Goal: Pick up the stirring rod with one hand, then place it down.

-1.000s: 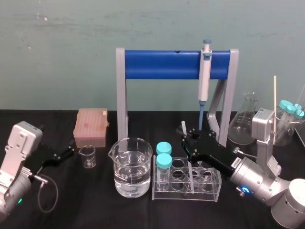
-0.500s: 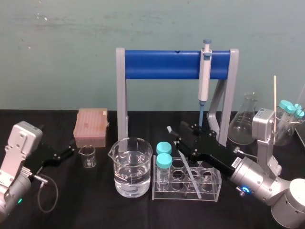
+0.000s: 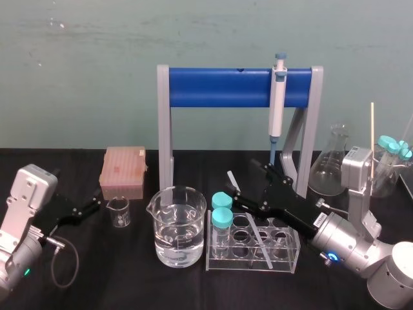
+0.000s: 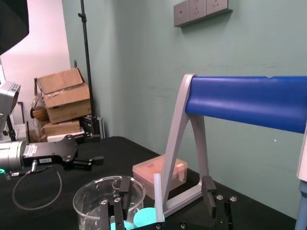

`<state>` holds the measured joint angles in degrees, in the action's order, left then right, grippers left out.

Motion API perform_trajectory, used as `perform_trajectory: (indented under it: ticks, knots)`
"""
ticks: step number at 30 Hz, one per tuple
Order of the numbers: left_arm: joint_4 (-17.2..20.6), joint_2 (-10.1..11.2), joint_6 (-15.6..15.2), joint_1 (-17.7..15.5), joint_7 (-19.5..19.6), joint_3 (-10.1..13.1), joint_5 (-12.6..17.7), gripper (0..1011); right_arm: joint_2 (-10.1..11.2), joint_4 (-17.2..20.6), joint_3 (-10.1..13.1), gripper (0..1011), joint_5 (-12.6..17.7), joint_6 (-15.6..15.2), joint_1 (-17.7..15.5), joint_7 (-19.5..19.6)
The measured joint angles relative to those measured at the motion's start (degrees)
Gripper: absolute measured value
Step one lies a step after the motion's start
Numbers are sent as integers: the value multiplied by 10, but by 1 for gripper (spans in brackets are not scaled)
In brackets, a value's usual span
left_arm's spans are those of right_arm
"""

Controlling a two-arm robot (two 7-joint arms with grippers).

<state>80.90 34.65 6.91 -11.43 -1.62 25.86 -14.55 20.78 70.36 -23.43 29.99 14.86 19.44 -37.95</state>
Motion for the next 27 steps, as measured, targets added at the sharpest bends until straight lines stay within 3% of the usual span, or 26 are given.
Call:
perform_trajectory:
  ticks: [3, 7, 11, 13, 14, 17, 18, 19, 22, 27]
  knots:
    - [0, 0, 0, 0, 0, 0, 0, 1000, -1, 5, 10, 991, 5, 8, 0, 1]
    - [0, 0, 0, 0, 0, 0, 0, 1000, -2, 19, 29, 1003, 10, 26, 0, 11]
    - [0, 0, 0, 0, 0, 0, 0, 1000, 3, 41, 55, 1003, 5, 40, -8, 41]
    - [0, 0, 0, 0, 0, 0, 0, 1000, 8, 57, 73, 1003, -14, 38, -20, 82]
    - [0, 0, 0, 0, 0, 0, 0, 1000, 12, 71, 85, 1003, -35, 28, -33, 123]
    - [0, 0, 0, 0, 0, 0, 0, 1000, 16, 91, 100, 1003, -72, -3, -51, 194]
    - [0, 0, 0, 0, 0, 0, 0, 1000, 18, 102, 109, 1003, -92, -34, -64, 239]
    - [0, 0, 0, 0, 0, 0, 0, 1000, 18, 107, 113, 1003, -101, -49, -70, 257]
    - [0, 0, 0, 0, 0, 0, 0, 1000, 19, 117, 122, 1003, -125, -101, -86, 306]
    - [0, 0, 0, 0, 0, 0, 0, 1000, 18, 112, 129, 1003, -138, -165, -97, 331]
